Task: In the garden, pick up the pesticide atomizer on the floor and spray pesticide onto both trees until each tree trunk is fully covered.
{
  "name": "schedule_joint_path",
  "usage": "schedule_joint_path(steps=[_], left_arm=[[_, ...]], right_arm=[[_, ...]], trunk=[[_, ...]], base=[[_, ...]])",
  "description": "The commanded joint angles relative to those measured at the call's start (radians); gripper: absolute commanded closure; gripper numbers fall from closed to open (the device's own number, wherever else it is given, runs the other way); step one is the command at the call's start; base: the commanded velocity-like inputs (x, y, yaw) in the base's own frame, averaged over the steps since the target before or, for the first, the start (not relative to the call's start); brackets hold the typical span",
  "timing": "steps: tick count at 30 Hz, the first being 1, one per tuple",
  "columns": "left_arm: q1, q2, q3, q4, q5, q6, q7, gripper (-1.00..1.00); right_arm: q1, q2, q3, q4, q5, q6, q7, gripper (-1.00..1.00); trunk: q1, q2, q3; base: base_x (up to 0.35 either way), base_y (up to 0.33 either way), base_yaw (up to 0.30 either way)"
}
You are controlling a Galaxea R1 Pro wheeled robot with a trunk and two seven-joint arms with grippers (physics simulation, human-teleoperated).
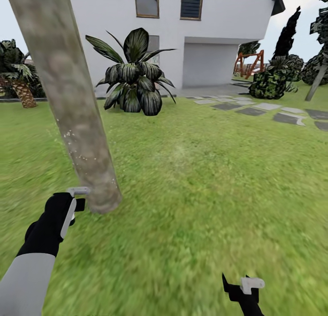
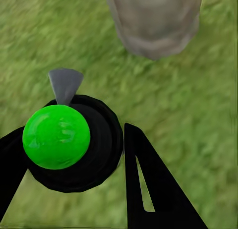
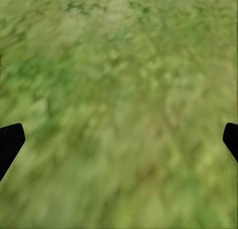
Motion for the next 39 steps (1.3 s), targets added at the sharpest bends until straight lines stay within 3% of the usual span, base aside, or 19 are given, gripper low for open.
schedule_joint_path(steps=[1,10,15,21,28,39], left_arm=[[0.000,0.000,0.001,0.000,0.000,0.000,0.000,1.00],[0.007,-0.002,0.000,0.015,0.000,-0.003,0.005,1.00],[0.010,-0.006,0.001,0.028,0.004,-0.004,0.071,1.00],[0.012,-0.015,0.002,0.043,0.016,-0.004,0.082,1.00],[0.012,-0.015,0.007,0.039,0.094,-0.009,0.083,1.00],[0.012,-0.014,0.000,0.026,0.100,-0.010,0.088,1.00]], right_arm=[[0.000,0.000,0.000,0.000,0.000,0.000,0.000,-1.00],[0.000,0.000,0.000,0.000,0.000,0.000,0.000,-1.00],[0.000,0.000,-0.001,0.000,-0.001,0.000,0.000,-1.00],[0.000,0.000,-0.001,0.000,-0.001,0.000,0.000,-1.00],[0.000,0.000,-0.001,0.000,-0.001,0.000,0.000,-1.00],[0.000,0.000,0.000,0.000,0.000,0.000,0.000,-1.00]], trunk=[[0.000,0.000,0.000],[0.000,0.000,0.000],[0.000,0.000,0.000],[0.000,0.000,0.000],[0.000,0.000,0.000],[0.000,0.000,0.000]], base=[[0.074,-0.264,0.276],[0.050,-0.267,0.278],[0.155,-0.253,0.278],[0.159,-0.245,0.090],[0.067,-0.261,0.002],[0.206,-0.199,0.000]])
